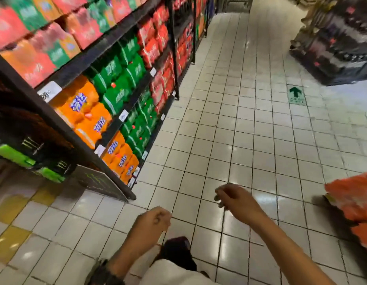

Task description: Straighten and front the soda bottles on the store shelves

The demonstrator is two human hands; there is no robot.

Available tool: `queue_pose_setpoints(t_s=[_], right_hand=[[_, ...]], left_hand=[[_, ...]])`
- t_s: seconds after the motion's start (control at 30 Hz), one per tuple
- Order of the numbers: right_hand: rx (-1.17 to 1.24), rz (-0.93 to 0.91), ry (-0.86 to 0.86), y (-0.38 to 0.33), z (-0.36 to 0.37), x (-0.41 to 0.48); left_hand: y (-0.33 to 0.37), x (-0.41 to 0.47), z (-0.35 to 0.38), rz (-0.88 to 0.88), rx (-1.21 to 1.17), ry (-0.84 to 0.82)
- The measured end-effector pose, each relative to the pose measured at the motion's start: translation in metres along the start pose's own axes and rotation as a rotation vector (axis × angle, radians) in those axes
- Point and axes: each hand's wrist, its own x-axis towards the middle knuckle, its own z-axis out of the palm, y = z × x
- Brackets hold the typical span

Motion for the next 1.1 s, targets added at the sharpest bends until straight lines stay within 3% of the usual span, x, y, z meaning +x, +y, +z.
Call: queue_pose_setpoints(t_s=[0.13,0.27,0.53,0.8,0.93,1.1], right_hand=[[-0.006,-0.154,-0.079,-0.064,-0.02,0.114],[0.023,-0.195,-0.148,-0.089,-0.036,0.215],[0.124,0.03,-0.009,-0.099,-0.157,0.37],[0.195,0.34,0.206,-0.039,-0.283,0.521],[0.23,0.374,0.232,-0.035,-0.349,0.627],[0.137,0.298,0.13,-0.099,-0.446,0.781]], left_hand=[[0.027,0.1,-0.025,-0.039,-0.108,0.019],[0.066,0.216,-0.039,-0.041,-0.147,0.031],[0.247,0.433,-0.059,0.159,0.089,-0.126],[0.413,0.64,-0.043,0.291,0.034,-0.167],[0.467,0.738,-0.026,0.195,0.01,-0.156],[0.52,0.832,-0.039,0.027,0.033,-0.081]])
